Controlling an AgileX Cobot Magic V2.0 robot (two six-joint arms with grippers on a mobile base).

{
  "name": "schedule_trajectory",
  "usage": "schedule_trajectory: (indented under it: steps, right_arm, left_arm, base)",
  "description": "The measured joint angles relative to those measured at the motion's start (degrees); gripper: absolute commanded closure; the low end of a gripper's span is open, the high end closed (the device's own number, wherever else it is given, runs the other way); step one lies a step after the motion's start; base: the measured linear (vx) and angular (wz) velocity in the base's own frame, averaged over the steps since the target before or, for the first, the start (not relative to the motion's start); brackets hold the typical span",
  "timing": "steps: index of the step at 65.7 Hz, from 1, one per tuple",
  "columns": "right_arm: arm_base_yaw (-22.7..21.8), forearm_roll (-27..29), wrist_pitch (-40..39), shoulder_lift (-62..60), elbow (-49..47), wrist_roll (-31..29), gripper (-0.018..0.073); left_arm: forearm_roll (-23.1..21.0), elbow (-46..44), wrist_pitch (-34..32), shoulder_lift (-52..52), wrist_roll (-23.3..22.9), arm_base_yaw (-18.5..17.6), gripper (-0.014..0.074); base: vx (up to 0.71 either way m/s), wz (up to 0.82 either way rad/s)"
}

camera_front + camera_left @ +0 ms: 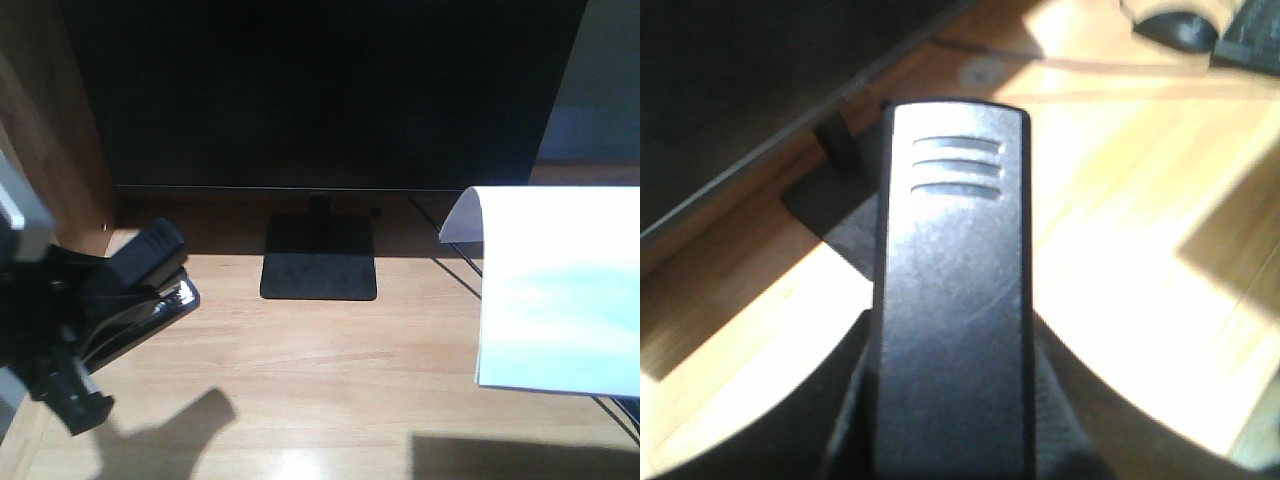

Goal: Grab stapler and paper to desk for stapling
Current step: 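Lower the black stapler with the left gripper onto the desk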

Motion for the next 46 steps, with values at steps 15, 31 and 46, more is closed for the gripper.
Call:
schedule_trajectory:
  steps: [15, 31, 46]
  right_arm:
    - [0.0, 0.0, 0.0, 0.0, 0.0, 0.0, 0.0562]
    - [0.0, 0.0, 0.0, 0.0, 0.0, 0.0, 0.0562]
    - [0.0, 0.0, 0.0, 0.0, 0.0, 0.0, 0.0562]
  left_arm:
    - [-17.01, 0.0, -0.11, 11.04, 26.41, 5.2, 0.0603]
    - [-30.62, 0.0, 4.56, 22.21, 57.09, 9.36, 0.0603]
    - [-39.8, -0.08, 11.02, 31.97, 76.15, 10.11, 0.0603]
  base:
    - [0.0, 0.0]
    - [0.0, 0.0]
    - [0.0, 0.0]
